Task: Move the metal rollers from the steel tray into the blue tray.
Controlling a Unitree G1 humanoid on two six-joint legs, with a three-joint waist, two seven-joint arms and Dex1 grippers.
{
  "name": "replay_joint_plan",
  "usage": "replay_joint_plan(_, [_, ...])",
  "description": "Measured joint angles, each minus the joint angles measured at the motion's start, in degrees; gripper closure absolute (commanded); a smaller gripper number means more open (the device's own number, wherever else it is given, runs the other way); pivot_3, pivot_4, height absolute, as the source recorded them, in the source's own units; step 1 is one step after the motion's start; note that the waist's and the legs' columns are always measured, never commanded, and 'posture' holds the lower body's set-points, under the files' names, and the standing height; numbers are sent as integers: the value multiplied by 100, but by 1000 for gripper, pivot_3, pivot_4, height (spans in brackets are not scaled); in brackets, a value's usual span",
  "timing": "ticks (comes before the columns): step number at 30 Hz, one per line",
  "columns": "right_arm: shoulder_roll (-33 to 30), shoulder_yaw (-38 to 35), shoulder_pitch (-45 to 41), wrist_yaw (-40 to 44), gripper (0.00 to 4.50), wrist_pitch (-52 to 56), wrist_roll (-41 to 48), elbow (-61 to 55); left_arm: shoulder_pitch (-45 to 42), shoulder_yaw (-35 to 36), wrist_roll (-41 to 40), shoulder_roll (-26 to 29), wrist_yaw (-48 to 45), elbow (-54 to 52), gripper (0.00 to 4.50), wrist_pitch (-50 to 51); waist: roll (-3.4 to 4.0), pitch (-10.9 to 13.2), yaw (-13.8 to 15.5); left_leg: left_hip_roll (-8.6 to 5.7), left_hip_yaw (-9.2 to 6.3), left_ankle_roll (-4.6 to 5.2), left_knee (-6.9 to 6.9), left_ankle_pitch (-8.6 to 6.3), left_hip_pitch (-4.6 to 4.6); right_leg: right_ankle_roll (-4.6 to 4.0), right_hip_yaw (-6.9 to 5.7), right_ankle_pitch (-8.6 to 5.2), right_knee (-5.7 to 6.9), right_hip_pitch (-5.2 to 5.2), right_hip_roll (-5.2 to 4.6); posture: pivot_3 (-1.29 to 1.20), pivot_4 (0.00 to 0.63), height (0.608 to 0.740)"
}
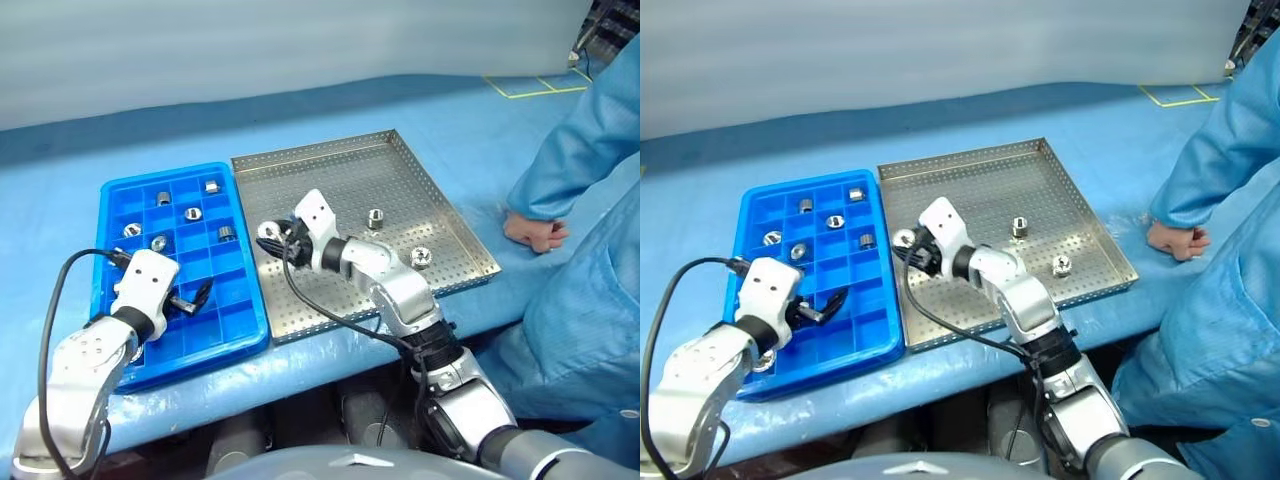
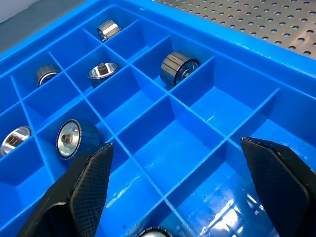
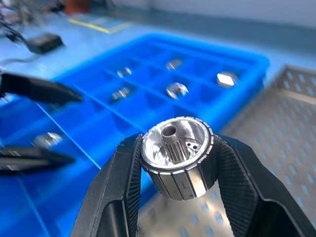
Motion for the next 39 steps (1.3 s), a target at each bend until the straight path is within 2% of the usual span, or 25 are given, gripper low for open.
replay_joint_plan(2, [208, 116, -250, 115, 2651, -31, 42, 141, 125, 302, -104, -126, 39, -116, 0, -7, -2, -2, 76, 3, -4, -4, 0, 2, 4, -7, -7, -1, 0, 3, 2, -1, 150, 740])
replay_joint_plan(7, [600, 235, -655, 210, 2651, -441, -98, 1381, 439, 715, -102, -351, 264, -254, 0, -9, -2, -2, 343, 0, -20, -11, 0, 6, 4, -19, -32, -4, -7, 1, -3, 63, 150, 740])
replay_joint_plan(12, [870, 294, -853, 394, 2651, -869, -242, 2442, 805, 723, -103, -609, 376, -535, 0, -33, -4, -3, 584, 1, -32, -18, -1, 8, 0, -26, -52, -7, -10, 4, -9, 105, 150, 740])
replay_joint_plan(15, [890, 275, -929, 412, 2651, -1105, -330, 2917, 944, 724, -98, -667, 427, -642, 0, -52, -3, -3, 704, 3, -48, -27, -1, 12, 8, -70, -71, -29, -10, 5, -8, 113, 150, 740])
replay_joint_plan(21, [897, 266, -1059, 416, 2651, -1468, -443, 3463, 969, 635, -102, -728, 478, -692, 0, -138, -2, -2, 793, 4, -64, -38, -1, 20, 28, -83, -86, -32, -6, 32, 0, 103, 150, 740])
replay_joint_plan(27, [886, 154, -1086, 400, 701, -1605, -480, 3598, 779, 461, -103, -704, 472, -691, 0, -151, 3, 1, 790, 5, -82, -38, -1, 20, 74, -90, -103, -38, -13, 86, 2, 60, 150, 740])
replay_joint_plan(30, [876, 73, -933, 324, 701, -1697, -517, 3274, 602, 384, -104, -643, 439, -682, 0, -152, 5, 2, 769, 5, -83, -40, -2, 21, 74, -92, -103, -40, -11, 86, 11, 49, 150, 740])
replay_joint_plan(35, [615, -184, -567, 28, 701, -1518, -504, 1975, 49, 105, -174, -643, 400, -463, 0, -161, 9, 5, 773, 3, -89, -44, -5, 23, 71, -94, -106, -41, -12, 90, 13, 23, 150, 740])
replay_joint_plan(39, [586, -204, -550, 12, 701, -1494, -504, 1887, 28, 84, -178, -646, 396, -454, 0, -162, 8, 4, 772, 3, -88, -44, -5, 23, 72, -94, -106, -41, -12, 90, 13, 23, 150, 740])
